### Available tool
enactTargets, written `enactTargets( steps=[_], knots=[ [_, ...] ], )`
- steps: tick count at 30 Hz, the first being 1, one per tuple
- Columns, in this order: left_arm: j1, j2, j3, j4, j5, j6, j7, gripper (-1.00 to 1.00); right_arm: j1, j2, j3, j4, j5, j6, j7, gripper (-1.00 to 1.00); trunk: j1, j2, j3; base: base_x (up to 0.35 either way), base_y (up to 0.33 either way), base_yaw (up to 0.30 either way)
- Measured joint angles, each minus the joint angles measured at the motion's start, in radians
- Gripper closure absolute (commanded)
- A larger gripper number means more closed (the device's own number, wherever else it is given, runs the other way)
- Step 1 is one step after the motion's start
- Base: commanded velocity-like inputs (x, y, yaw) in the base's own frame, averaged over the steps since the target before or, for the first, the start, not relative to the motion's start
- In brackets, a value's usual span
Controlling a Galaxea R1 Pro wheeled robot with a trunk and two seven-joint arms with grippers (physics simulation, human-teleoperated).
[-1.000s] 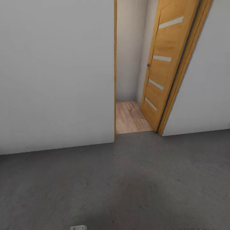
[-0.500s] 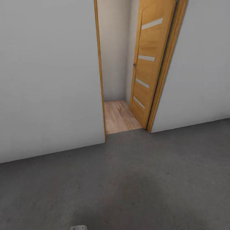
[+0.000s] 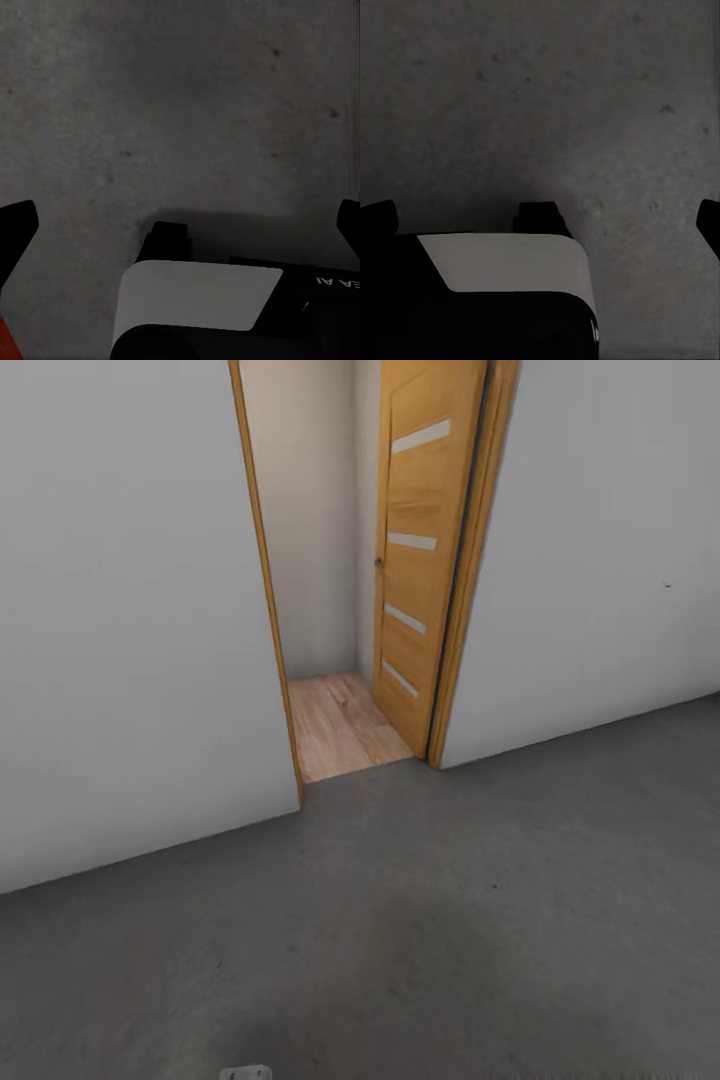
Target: Move the two storage containers from the living room to the garage. In the garage, place one container on the floor and stack the other container on top of it (either order is fine).
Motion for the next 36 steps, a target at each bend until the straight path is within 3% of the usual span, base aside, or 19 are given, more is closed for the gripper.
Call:
enactTargets(
  steps=[36],
  knots=[
    [0.0,0.0,0.0,0.0,0.0,0.0,0.0,-1.0,0.0,0.0,0.0,0.0,0.0,0.0,0.0,-1.0,0.0,0.0,0.0,0.0,0.0,-0.24]
  ],
)
